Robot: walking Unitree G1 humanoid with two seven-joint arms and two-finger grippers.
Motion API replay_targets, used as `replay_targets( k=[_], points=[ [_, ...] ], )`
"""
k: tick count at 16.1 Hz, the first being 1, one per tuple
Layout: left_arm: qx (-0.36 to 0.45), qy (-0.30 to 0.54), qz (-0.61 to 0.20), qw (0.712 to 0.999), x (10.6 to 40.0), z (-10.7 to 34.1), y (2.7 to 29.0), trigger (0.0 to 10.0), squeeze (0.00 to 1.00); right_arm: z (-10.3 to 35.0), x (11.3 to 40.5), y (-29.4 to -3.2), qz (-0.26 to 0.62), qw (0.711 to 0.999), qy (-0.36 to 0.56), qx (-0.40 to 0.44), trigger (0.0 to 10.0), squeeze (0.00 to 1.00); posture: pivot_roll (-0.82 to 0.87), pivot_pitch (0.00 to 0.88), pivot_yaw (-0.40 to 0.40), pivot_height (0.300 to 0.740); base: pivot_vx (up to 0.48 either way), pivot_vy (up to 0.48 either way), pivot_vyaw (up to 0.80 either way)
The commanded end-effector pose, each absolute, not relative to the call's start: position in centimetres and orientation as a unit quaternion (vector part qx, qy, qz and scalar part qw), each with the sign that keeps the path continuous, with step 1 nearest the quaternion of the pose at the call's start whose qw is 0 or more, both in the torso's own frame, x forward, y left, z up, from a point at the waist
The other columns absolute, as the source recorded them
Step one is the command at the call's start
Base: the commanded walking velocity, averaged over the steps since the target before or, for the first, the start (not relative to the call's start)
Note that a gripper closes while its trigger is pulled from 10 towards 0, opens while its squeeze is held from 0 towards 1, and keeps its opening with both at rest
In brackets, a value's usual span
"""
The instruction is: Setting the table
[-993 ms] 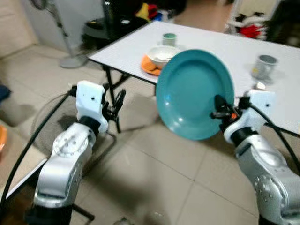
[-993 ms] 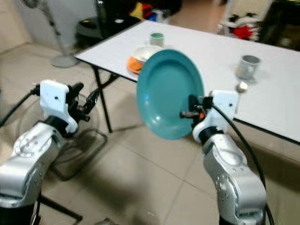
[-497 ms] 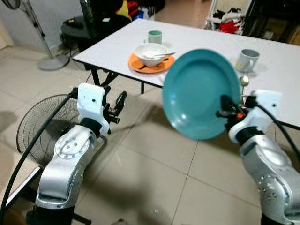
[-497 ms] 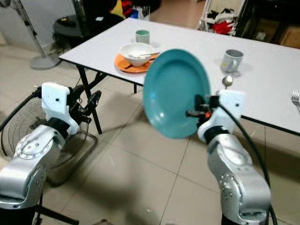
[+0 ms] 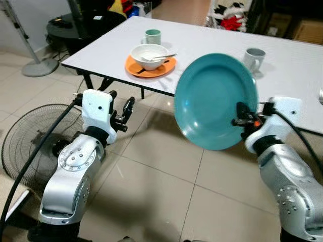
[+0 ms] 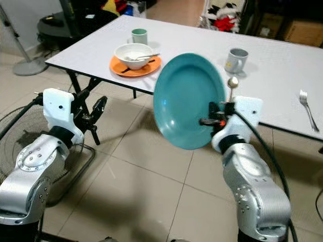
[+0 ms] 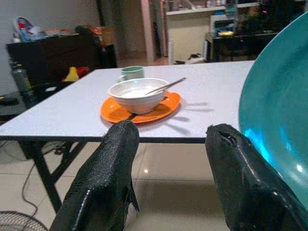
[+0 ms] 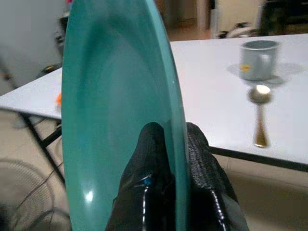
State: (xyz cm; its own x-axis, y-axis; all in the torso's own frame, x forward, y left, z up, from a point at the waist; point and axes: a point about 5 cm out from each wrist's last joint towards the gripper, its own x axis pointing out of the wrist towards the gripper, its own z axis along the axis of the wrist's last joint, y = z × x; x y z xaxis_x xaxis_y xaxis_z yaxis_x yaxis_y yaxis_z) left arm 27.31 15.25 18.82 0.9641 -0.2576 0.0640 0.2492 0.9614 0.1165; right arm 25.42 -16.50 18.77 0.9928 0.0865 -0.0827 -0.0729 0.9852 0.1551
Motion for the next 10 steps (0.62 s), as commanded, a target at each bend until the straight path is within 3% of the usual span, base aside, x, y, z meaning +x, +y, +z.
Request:
replay_targets(
  k=[1, 3, 6, 8, 10],
  points=[
    [0.055, -0.038, -0.124, 0.990, 27.42, 18.74, 15.25, 10.0, 0.00, 19.20, 25.44, -16.63, 0.041, 0.996, 0.039, 0.072, 10.0, 0.00, 0.05, 0.000, 0.030, 0.740, 0.000, -0.480, 0.00],
    [0.056, -0.038, -0.125, 0.990, 27.41, 18.71, 15.22, 10.0, 0.00, 19.13, 25.38, -16.69, 0.040, 0.996, 0.042, 0.072, 10.0, 0.00, 0.05, 0.000, 0.030, 0.740, 0.000, -0.480, -0.20],
    [0.059, -0.038, -0.130, 0.989, 27.48, 18.71, 15.20, 10.0, 0.00, 19.16, 25.21, -16.59, 0.040, 0.996, 0.039, 0.075, 10.0, 0.00, 0.05, 0.000, 0.037, 0.740, 0.000, -0.461, -0.80],
    [0.045, -0.029, -0.134, 0.990, 27.66, 18.62, 15.23, 10.0, 0.00, 19.16, 25.10, -16.61, 0.038, 0.996, 0.039, 0.077, 10.0, 0.00, 0.04, 0.000, 0.043, 0.740, 0.000, 0.000, -0.80],
    [0.045, -0.026, -0.132, 0.990, 27.81, 18.59, 15.36, 10.0, 0.00, 19.14, 24.98, -16.63, 0.035, 0.995, 0.039, 0.079, 10.0, 0.00, 0.04, 0.000, 0.049, 0.740, 0.000, 0.478, -0.54]
  ],
)
